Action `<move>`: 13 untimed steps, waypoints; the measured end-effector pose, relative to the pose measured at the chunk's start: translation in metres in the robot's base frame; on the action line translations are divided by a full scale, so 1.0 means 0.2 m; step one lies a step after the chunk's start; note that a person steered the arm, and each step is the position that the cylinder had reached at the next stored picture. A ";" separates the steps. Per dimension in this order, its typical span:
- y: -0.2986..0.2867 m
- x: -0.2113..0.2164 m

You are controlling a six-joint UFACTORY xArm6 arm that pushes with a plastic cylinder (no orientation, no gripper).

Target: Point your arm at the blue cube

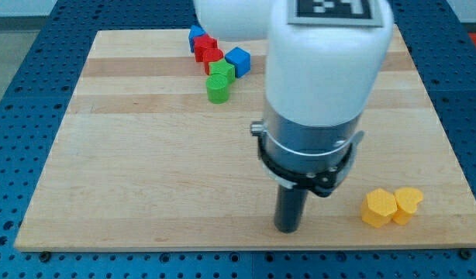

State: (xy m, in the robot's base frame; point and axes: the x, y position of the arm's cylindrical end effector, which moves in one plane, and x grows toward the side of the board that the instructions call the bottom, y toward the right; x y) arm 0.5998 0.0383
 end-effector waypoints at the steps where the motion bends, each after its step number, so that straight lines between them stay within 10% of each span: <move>1: -0.06 0.00; 8: -0.01 -0.09; 13: 0.32 -1.58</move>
State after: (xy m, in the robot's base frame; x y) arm 0.2836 0.1024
